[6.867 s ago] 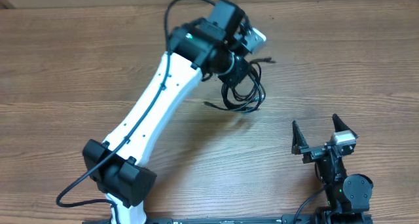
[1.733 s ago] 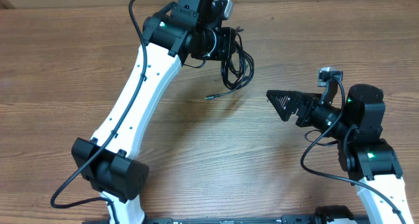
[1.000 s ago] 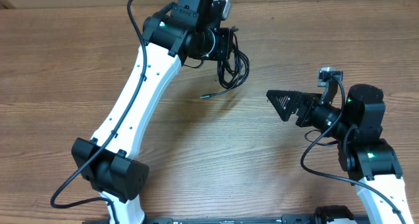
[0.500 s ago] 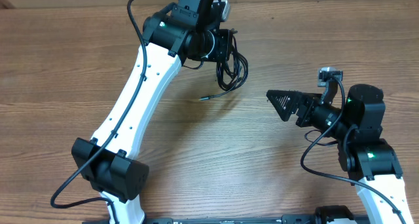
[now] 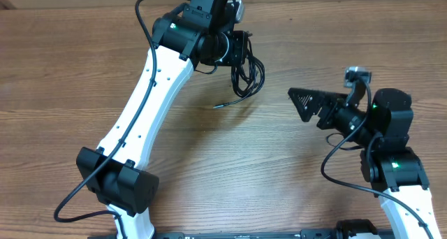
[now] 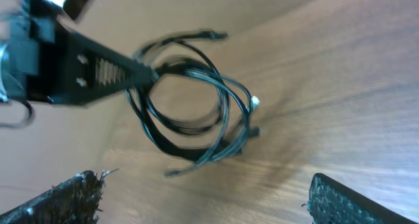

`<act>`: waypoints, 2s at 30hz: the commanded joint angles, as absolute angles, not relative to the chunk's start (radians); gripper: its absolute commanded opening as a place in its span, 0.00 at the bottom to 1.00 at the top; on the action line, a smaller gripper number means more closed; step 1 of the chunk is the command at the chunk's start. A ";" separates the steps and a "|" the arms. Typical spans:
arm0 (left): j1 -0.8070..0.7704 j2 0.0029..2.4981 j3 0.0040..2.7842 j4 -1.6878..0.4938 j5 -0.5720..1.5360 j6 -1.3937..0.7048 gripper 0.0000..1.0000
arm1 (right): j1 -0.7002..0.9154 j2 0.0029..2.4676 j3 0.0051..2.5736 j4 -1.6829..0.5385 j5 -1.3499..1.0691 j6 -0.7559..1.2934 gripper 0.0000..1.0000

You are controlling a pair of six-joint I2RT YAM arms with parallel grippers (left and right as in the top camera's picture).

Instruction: Untangle cables

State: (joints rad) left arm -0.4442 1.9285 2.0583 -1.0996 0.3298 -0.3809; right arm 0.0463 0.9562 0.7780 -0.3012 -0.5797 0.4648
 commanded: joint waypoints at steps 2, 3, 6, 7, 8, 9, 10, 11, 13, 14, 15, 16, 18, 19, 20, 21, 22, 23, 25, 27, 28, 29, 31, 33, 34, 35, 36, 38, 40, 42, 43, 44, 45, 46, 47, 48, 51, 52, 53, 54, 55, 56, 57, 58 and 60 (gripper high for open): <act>-0.445 1.927 2.088 -1.079 0.339 -0.471 0.04 | 0.044 0.987 0.800 -0.210 -0.659 0.572 0.97; -0.445 1.927 2.088 -1.073 0.344 -0.490 0.04 | 0.044 0.998 0.800 -0.194 -0.674 0.590 0.97; -0.445 1.927 2.088 -1.047 0.360 -0.553 0.04 | 0.044 1.037 0.800 -0.172 -0.694 0.628 0.97; -0.445 1.927 2.088 -1.037 0.360 -0.577 0.04 | 0.044 1.050 0.800 -0.164 -0.713 0.628 0.97; -0.445 1.927 2.088 -1.029 0.360 -0.593 0.04 | 0.045 1.058 0.800 -0.156 -0.727 0.628 0.97; -0.445 1.927 2.088 -1.015 0.360 -0.622 0.04 | 0.045 1.068 0.800 -0.139 -0.747 0.626 0.97; -0.445 1.927 2.088 -1.005 0.360 -0.657 0.04 | 0.045 1.078 0.800 -0.119 -0.765 0.620 0.97; -0.445 1.927 2.088 -0.989 0.363 -0.702 0.04 | 0.047 1.090 0.800 -0.096 -0.771 0.620 0.96; -0.445 1.927 2.088 -0.967 0.371 -0.759 0.04 | 0.054 1.103 0.800 -0.078 -0.780 0.604 0.97; -0.445 1.927 2.088 -0.956 0.379 -0.790 0.04 | 0.062 1.111 0.800 -0.068 -0.785 0.594 0.97; -0.445 1.927 2.088 -0.947 0.387 -0.810 0.04 | 0.069 1.116 0.800 -0.062 -0.784 0.594 0.97; -0.445 1.927 2.088 -0.931 0.394 -0.841 0.04 | 0.082 1.125 0.800 -0.052 -0.785 0.590 0.96; -0.445 1.927 2.088 -0.904 0.395 -0.947 0.04 | 0.112 1.140 0.800 -0.028 -0.784 0.539 0.96; -0.445 1.927 2.088 -0.899 0.402 -0.979 0.04 | 0.118 1.145 0.800 -0.022 -0.779 0.533 0.96; -0.445 1.927 2.088 -0.894 0.415 -1.012 0.04 | 0.124 1.150 0.800 -0.015 -0.776 0.521 0.95; -0.445 1.927 2.088 -0.889 0.423 -1.033 0.04 | 0.126 1.156 0.800 -0.012 -0.767 0.522 0.93; -0.445 1.927 2.088 -0.885 0.432 -1.056 0.04 | 0.125 1.161 0.800 -0.012 -0.751 0.522 0.90; -0.445 1.927 2.088 -0.880 0.440 -1.084 0.04 | 0.125 1.166 0.800 -0.012 -0.736 0.523 0.86; -0.445 1.927 2.088 -0.862 0.455 -1.092 0.04 | 0.125 1.177 0.800 -0.012 -0.693 0.547 0.83; -0.445 1.927 2.088 -0.855 0.468 -1.077 0.04 | 0.125 1.180 0.800 -0.012 -0.658 0.585 0.83; -0.445 1.927 2.088 -0.855 0.479 -1.077 0.04 | 0.125 1.180 0.800 -0.012 -0.638 0.599 0.83; -0.445 1.927 2.088 -0.847 0.495 -1.054 0.04 | 0.125 1.180 0.800 -0.011 -0.627 0.603 0.83; -0.445 1.927 2.088 -0.818 0.528 -0.943 0.04 | 0.125 1.180 0.800 -0.010 -0.618 0.602 0.83; -0.445 1.927 2.088 -0.806 0.583 -0.731 0.04 | 0.122 1.180 0.800 -0.009 -0.606 0.602 0.83; -0.445 1.927 2.088 -0.807 0.603 -0.664 0.04 | 0.122 1.180 0.800 -0.009 -0.600 0.602 0.83; -0.445 1.927 2.088 -0.807 0.627 -0.583 0.04 | 0.122 1.180 0.800 -0.009 -0.583 0.602 0.83; -0.445 1.927 2.088 -0.808 0.644 -0.515 0.04 | 0.122 1.180 0.800 -0.009 -0.572 0.602 0.83; -0.444 1.927 2.088 -0.810 0.682 -0.379 0.04 | 0.122 1.180 0.800 -0.009 -0.540 0.602 0.83; -0.437 1.927 2.088 -0.816 0.709 -0.250 0.04 | 0.122 1.180 0.800 -0.009 -0.511 0.602 0.83; -0.421 1.927 2.088 -0.817 0.737 -0.188 0.04 | 0.122 1.180 0.800 -0.009 -0.470 0.602 0.83; -0.410 1.927 2.088 -0.816 0.760 -0.170 0.04 | 0.122 1.180 0.800 -0.009 -0.445 0.602 0.83; -0.402 1.927 2.088 -0.816 0.783 -0.155 0.04 | 0.122 1.180 0.800 -0.009 -0.427 0.602 0.83; -0.382 1.927 2.088 -0.813 0.855 -0.113 0.04 | 0.122 1.180 0.800 -0.008 -0.377 0.602 0.83; -0.371 1.927 2.088 -0.813 0.904 -0.078 0.04 | 0.122 1.180 0.800 -0.008 -0.355 0.602 0.83; -0.363 1.927 2.088 -0.813 0.943 -0.047 0.04 | 0.122 1.180 0.800 -0.005 -0.326 0.602 0.83; -0.354 1.927 2.088 -0.814 0.997 -0.002 0.04 | 0.122 1.180 0.800 -0.004 -0.306 0.602 0.83; -0.344 1.927 2.088 -0.813 1.094 0.037 0.04 | 0.122 1.180 0.800 0.016 -0.262 0.601 0.83; -0.344 1.927 2.088 -0.814 1.103 0.047 0.04 | 0.122 1.180 0.800 0.028 -0.263 0.602 0.83; -0.345 1.927 2.088 -0.815 1.111 0.061 0.04 | 0.122 1.180 0.800 0.038 -0.263 0.602 0.83; -0.350 1.927 2.088 -0.815 1.124 0.081 0.04 | 0.122 1.180 0.800 0.050 -0.262 0.601 0.83; -0.354 1.927 2.088 -0.815 1.128 0.091 0.04 | 0.122 1.180 0.800 0.054 -0.262 0.601 0.83; -0.361 1.927 2.088 -0.815 1.132 0.099 0.04 | 0.122 1.180 0.800 0.060 -0.262 0.601 0.83; -0.364 1.927 2.088 -0.815 1.135 0.102 0.04 | 0.122 1.180 0.800 0.064 -0.262 0.601 0.83; -0.370 1.927 2.088 -0.815 1.139 0.102 0.04 | 0.122 1.180 0.800 0.067 -0.262 0.597 0.83; -0.378 1.927 2.088 -0.814 1.159 0.102 0.04 | 0.122 1.180 0.800 0.066 -0.245 0.594 0.83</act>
